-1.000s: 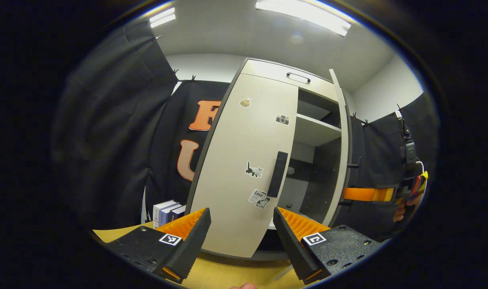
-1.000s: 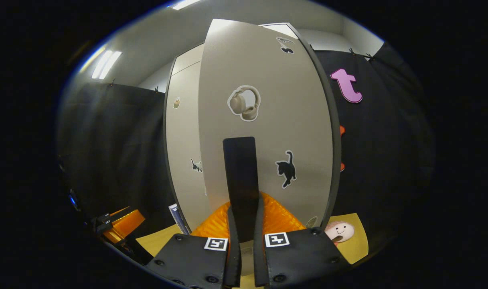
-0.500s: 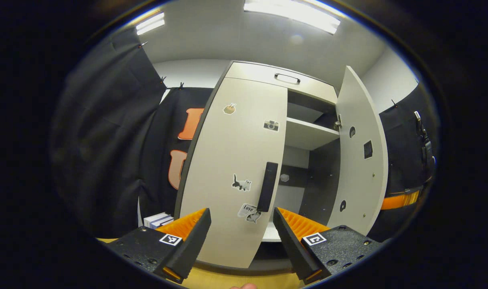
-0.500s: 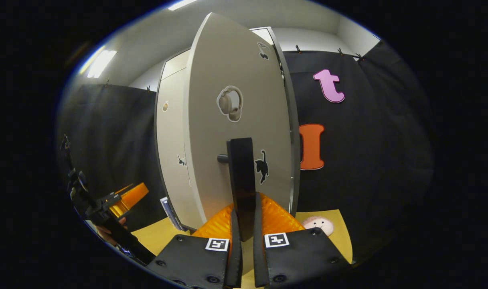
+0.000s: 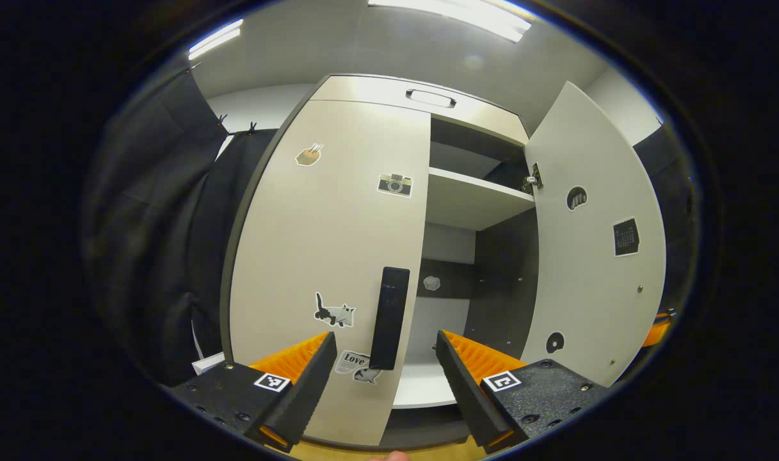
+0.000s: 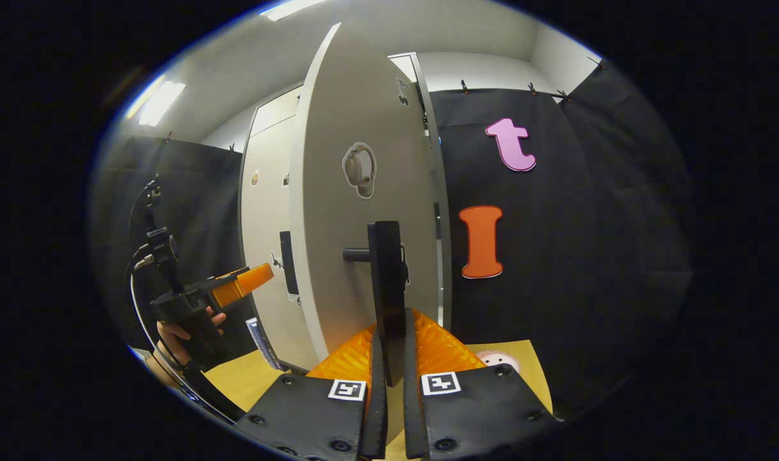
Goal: Open the right door of the double-door shoe cabinet with the right hand, and open the left door with the left hand.
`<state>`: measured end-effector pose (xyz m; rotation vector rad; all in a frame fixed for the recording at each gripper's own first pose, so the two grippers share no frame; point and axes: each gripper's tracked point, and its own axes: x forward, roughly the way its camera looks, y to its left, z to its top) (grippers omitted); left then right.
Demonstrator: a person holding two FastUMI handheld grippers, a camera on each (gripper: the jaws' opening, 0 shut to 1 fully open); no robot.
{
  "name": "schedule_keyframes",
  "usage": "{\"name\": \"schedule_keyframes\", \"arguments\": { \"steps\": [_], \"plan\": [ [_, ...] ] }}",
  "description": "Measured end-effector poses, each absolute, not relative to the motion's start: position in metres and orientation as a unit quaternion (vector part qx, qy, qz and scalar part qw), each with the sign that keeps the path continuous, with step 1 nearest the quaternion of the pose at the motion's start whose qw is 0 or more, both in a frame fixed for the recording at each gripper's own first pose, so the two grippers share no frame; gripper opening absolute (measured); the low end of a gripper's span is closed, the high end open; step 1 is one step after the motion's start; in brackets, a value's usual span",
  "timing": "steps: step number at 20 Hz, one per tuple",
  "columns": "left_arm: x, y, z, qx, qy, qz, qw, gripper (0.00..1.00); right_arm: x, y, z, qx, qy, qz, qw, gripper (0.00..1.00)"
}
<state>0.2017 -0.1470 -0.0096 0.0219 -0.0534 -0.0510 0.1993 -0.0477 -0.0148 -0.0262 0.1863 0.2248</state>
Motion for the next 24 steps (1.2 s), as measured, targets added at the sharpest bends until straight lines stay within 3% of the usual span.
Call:
{"name": "schedule_keyframes", "arguments": {
  "steps": [2, 7, 15, 24],
  "plan": [
    [0.207, -0.144, -0.015, 0.014, -0.021, -0.019, 0.999, 0.92, 0.201, -0.063, -0.014, -0.017, 0.092, 0.092, 0.991, 0.14],
    [0.223, -0.133, -0.01, 0.013, -0.028, 0.0, 1.0, 0.94, 0.206, -0.082, -0.012, -0.015, 0.088, 0.062, 0.994, 0.14],
    [0.258, -0.138, -0.001, 0.029, -0.019, 0.015, 0.999, 0.92, 0.2, -0.085, -0.007, 0.0, 0.079, 0.059, 0.995, 0.1],
    [0.285, -0.127, -0.038, 0.015, 0.027, 0.025, 0.999, 0.94, 0.119, -0.101, -0.001, -0.035, 0.066, 0.008, 0.997, 0.16]
  ]
}}
